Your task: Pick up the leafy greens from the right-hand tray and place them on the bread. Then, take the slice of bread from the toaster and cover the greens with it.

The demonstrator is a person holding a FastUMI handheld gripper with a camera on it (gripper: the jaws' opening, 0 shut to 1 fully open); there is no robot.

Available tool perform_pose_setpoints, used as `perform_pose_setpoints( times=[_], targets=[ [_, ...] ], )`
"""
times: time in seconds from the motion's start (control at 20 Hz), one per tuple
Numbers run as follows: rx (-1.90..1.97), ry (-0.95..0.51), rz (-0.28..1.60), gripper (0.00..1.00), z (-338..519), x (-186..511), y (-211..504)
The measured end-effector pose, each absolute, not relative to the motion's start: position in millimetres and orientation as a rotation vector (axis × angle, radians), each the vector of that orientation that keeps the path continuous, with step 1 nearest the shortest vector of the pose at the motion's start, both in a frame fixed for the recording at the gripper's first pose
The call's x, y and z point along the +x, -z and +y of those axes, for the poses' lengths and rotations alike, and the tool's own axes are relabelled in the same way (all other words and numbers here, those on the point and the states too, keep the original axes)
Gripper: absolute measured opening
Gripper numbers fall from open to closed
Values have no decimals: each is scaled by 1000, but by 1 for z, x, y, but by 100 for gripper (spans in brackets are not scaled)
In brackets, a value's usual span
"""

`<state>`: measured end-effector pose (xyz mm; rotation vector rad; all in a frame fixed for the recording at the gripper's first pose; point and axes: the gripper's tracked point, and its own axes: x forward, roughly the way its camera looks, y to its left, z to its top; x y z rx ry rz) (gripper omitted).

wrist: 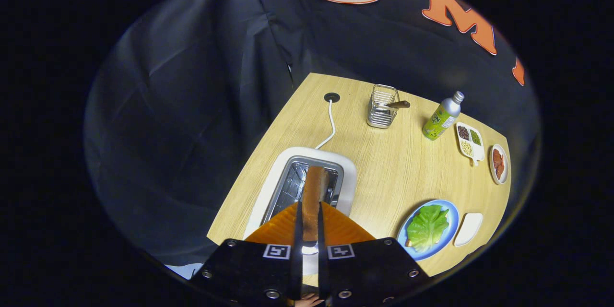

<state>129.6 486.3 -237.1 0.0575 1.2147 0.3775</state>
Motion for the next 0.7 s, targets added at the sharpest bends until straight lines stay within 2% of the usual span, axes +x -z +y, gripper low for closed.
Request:
perform_pose_setpoints(
  times=[0.45,0.7],
  targets=[
    [259,-512,1108,12,460,117,171],
    [285,-541,1061,12,413,104,156]
  ],
)
